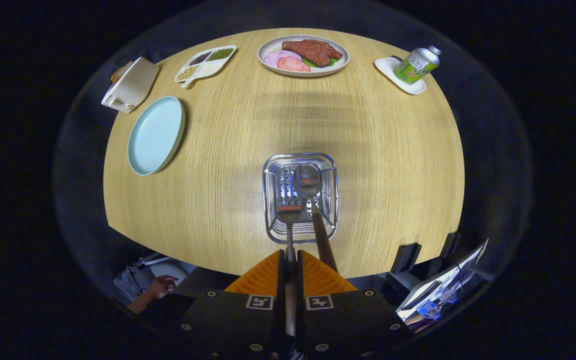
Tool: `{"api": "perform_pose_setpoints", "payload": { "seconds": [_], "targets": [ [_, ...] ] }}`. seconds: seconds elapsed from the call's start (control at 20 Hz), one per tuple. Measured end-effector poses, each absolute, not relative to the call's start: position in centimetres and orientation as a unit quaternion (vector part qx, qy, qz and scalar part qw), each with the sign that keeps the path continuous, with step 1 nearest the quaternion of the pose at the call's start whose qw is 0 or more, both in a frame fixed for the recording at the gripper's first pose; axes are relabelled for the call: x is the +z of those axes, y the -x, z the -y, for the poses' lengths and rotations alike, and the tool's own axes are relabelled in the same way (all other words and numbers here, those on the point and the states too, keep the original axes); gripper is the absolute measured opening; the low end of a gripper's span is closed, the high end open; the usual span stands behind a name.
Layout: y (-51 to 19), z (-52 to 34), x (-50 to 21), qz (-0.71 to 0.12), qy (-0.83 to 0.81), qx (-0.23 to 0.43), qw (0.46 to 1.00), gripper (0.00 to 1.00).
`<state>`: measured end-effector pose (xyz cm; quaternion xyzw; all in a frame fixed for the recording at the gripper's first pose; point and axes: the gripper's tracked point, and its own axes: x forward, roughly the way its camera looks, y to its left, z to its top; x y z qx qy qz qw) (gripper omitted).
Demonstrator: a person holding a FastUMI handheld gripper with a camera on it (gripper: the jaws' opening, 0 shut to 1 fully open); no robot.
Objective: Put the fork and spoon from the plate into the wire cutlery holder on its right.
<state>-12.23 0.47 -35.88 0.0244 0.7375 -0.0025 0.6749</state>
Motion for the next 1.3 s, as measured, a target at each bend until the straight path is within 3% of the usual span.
{"api": "perform_pose_setpoints", "payload": {
  "seconds": [0.3,0.5,0.7,1.0,1.3],
  "targets": [
    [9.5,-1.8,-33.9,-0.69,-0.095,0.004,0.718,0.13],
    [6.1,-1.8,-29.7,-0.612,-0.113,0.015,0.783,0.18],
    [2.4,-2.4,-23.1,-0.509,-0.134,0.036,0.849,0.3],
    [-1.4,-0.2,-13.2,-0.332,-0.151,0.04,0.93,0.57],
    [-2.8,3.8,-6.2,-0.157,-0.067,-0.001,0.985,0.73]
  ]
}}
